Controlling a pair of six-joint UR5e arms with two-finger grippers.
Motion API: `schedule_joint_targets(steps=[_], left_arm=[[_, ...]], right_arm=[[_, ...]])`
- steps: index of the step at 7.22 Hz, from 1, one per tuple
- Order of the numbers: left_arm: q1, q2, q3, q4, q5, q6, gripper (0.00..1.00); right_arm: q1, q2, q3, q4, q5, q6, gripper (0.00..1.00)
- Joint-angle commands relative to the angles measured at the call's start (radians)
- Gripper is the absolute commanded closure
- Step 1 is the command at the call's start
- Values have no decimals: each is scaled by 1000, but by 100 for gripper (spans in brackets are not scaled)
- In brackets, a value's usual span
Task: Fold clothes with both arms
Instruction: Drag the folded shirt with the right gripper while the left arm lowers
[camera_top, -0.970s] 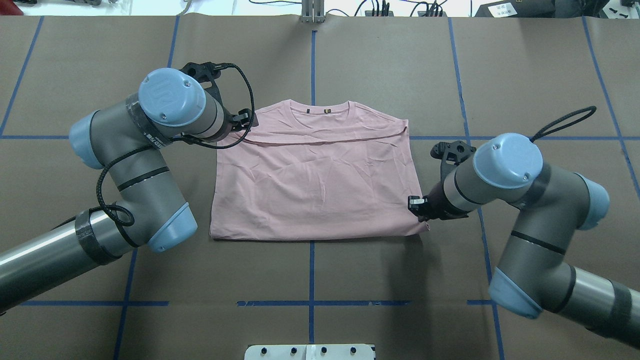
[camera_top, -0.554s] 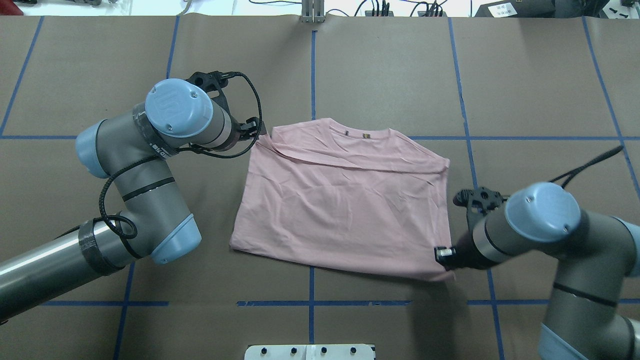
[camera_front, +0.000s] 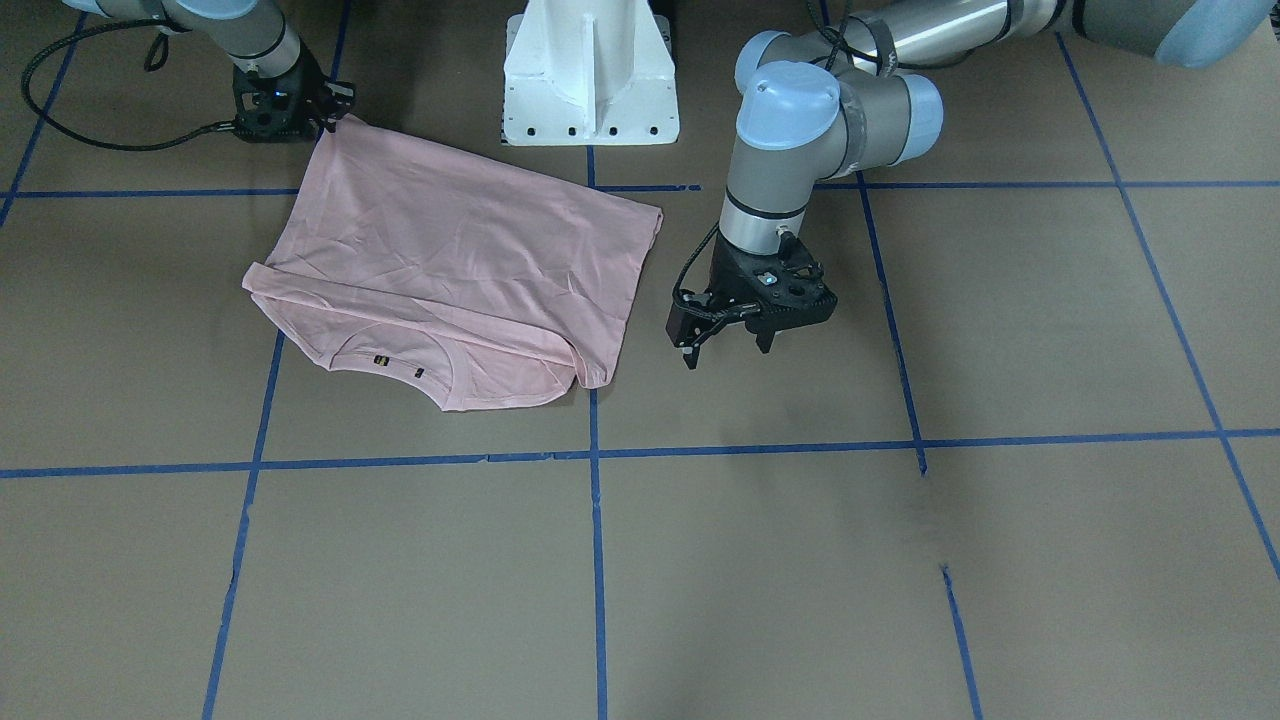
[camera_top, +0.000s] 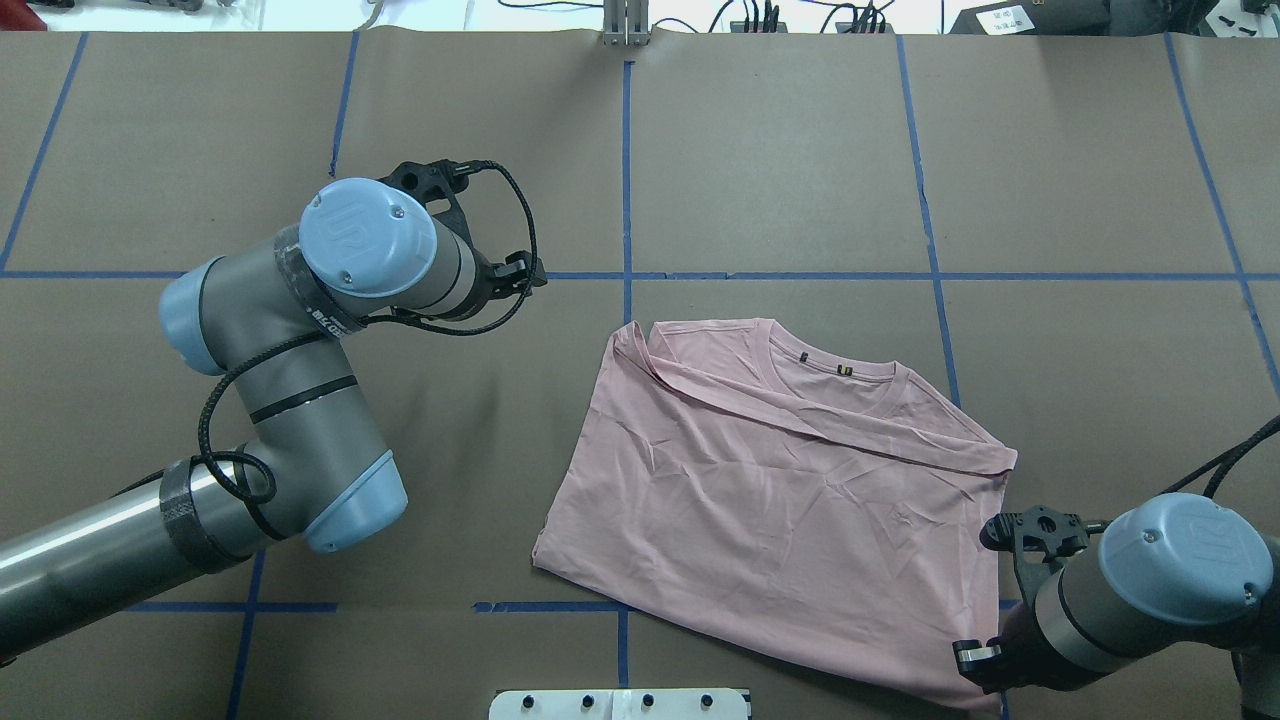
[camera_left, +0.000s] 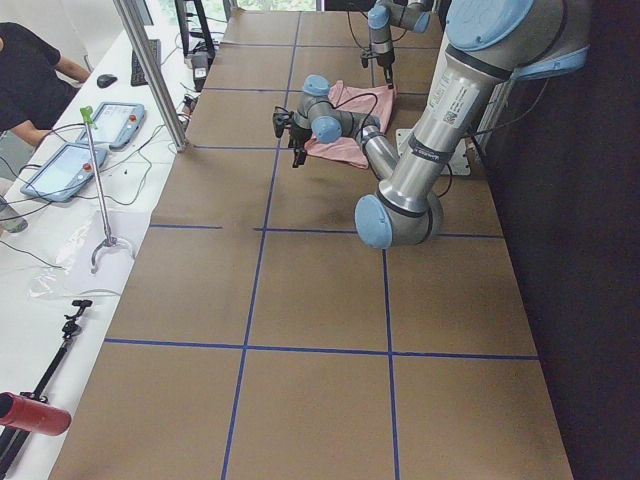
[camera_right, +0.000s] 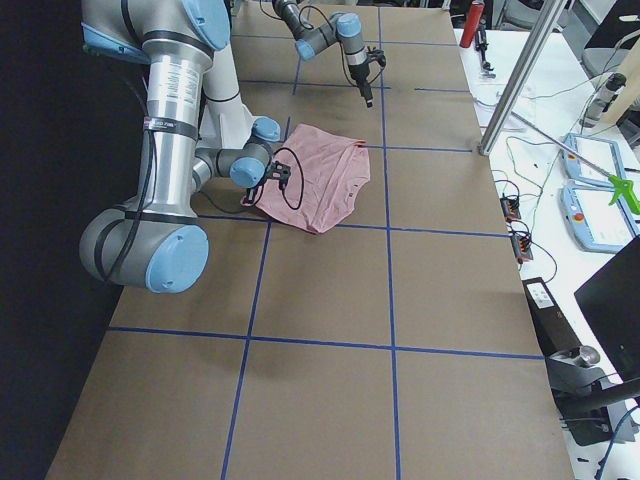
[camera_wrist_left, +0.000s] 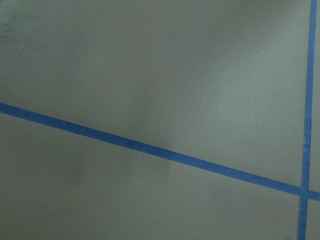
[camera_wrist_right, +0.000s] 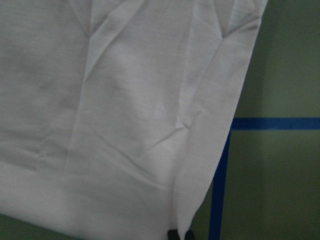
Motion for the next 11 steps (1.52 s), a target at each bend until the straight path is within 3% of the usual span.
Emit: schedule_joint_targets(steps=[1,4,6,11], left_arm=[[56,1,-31,30,-1,-69,0],[240,64,-190,153,-1,-284,0],[343,78,-194,153,1,-418,3],[357,61,-138,127,4,-450,8]], right_arm=[[45,21,43,5,7,84,0],[191,130,41,3,14,77,0],[220,147,37,3,12,77,0],[234,172,28,1,4,77,0]])
